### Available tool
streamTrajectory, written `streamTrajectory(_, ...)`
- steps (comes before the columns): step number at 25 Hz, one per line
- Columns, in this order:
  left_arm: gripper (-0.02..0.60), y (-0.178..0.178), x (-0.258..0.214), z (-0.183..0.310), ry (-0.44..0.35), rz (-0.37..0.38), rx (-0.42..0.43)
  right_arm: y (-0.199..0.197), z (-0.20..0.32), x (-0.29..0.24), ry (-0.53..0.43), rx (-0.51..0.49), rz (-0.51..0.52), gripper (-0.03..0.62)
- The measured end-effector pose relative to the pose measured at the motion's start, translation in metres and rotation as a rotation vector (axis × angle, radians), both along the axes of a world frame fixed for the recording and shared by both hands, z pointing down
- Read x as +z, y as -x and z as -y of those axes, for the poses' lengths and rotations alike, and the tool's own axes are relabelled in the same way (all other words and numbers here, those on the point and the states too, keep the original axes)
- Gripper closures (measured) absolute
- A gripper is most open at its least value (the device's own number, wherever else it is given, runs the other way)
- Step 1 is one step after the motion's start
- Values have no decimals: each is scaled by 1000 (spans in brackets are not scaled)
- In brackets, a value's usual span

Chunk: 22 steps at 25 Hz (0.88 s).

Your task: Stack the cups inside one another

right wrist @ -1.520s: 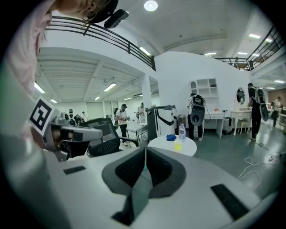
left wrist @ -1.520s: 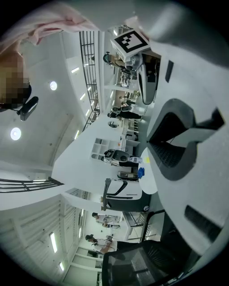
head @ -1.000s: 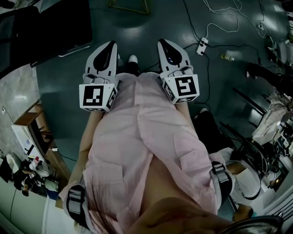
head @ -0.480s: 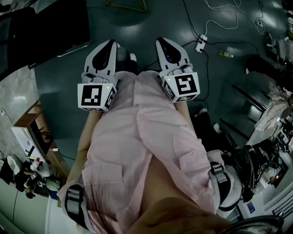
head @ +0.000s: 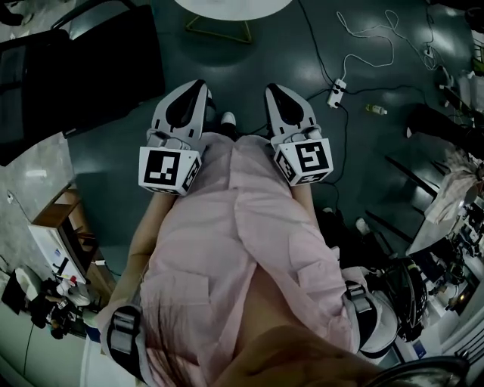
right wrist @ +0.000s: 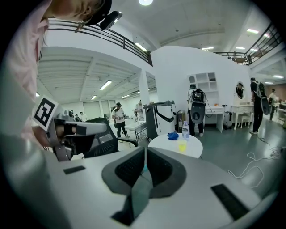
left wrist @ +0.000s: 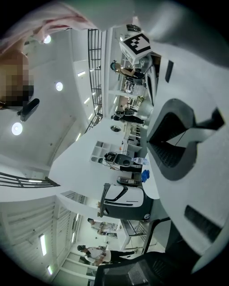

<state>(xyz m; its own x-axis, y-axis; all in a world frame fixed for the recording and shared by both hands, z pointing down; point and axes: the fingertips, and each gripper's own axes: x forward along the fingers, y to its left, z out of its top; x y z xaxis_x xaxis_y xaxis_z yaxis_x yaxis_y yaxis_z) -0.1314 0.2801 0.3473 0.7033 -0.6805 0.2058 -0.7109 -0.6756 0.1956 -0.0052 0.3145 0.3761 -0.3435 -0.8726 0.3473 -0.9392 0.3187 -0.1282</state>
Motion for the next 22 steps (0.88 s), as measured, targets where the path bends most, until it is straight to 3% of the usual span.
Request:
streamTrajectory(10,566,31,1,55,1,17,45,19,52,6,32,96,43,559)
streamTrajectory(22,566,63,8,70,42,-25,-32,37,68,5,33,82,24,559)
